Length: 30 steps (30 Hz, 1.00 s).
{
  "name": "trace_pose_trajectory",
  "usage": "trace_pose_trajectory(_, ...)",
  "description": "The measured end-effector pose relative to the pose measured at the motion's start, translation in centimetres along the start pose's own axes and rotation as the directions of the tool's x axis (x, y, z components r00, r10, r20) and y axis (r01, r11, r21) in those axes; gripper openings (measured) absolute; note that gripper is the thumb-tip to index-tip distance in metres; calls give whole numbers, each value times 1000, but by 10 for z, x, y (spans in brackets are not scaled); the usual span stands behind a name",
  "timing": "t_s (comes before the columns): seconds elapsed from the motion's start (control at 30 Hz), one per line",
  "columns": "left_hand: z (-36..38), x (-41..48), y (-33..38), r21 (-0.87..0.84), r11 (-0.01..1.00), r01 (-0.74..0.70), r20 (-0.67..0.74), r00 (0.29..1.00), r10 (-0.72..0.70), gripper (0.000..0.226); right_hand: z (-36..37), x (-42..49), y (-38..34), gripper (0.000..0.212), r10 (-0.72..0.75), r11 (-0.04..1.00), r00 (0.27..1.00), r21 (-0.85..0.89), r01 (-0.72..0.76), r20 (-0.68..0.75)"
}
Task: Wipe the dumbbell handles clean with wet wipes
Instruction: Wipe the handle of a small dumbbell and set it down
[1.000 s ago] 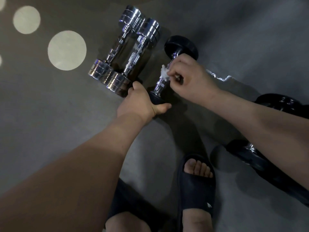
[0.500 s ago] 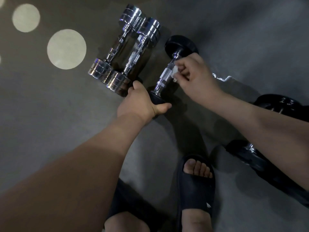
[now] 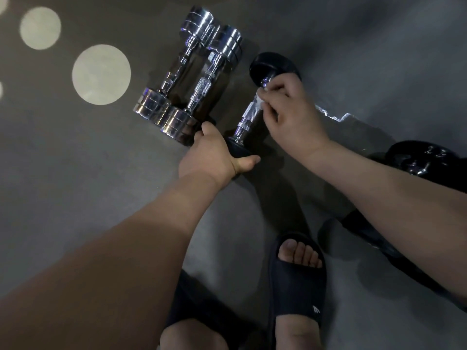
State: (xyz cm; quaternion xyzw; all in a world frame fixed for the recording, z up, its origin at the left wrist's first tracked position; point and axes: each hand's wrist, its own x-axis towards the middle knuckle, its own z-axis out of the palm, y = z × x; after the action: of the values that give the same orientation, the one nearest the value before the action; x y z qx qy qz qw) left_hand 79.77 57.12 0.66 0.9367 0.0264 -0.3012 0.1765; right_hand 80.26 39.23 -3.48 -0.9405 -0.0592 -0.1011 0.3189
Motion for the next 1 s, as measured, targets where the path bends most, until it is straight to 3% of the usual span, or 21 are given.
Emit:
trace_pose_trajectory(0.17, 1, -2, 1, -6, 1000, 0, -3, 1000, 0, 98, 9, -5, -4, 31, 46, 999, 999, -6, -46, 29)
trace_pose_trajectory(0.3, 2, -2, 1, -15, 1000, 3, 5, 1000, -3, 95, 13, -24, -11, 30, -247, 968, 950, 88, 234, 192)
trace_pose_trajectory(0.37, 1, -2, 1, -14, 1000, 5, 1, 1000, -5, 97, 9, -19, -5, 26, -299, 954, 929, 59, 294, 219)
trace_pose_trajectory(0.53, 1, -3, 2, -5, 1000, 2, -4, 1000, -2, 100, 8, -5, 4, 31, -86, 994, 994, -56, 90, 69)
trace_pose_trajectory(0.7, 1, -1, 0, -22, 1000, -5, 15, 1000, 5, 98, 3, -15, 4, 27, -319, 944, 930, -21, 328, 184)
trace_pose_trajectory(0.87, -3, -1, -2, -59, 998, -26, 62, 998, 30, 96, -2, -4, 7, 33, -53, 980, 997, -189, 64, 62)
trace_pose_trajectory(1.0, -17, 0, -1, -6, 999, -33, 195, 980, 33, 96, -6, -12, 5, 33, 17, 998, 998, -54, -14, 55)
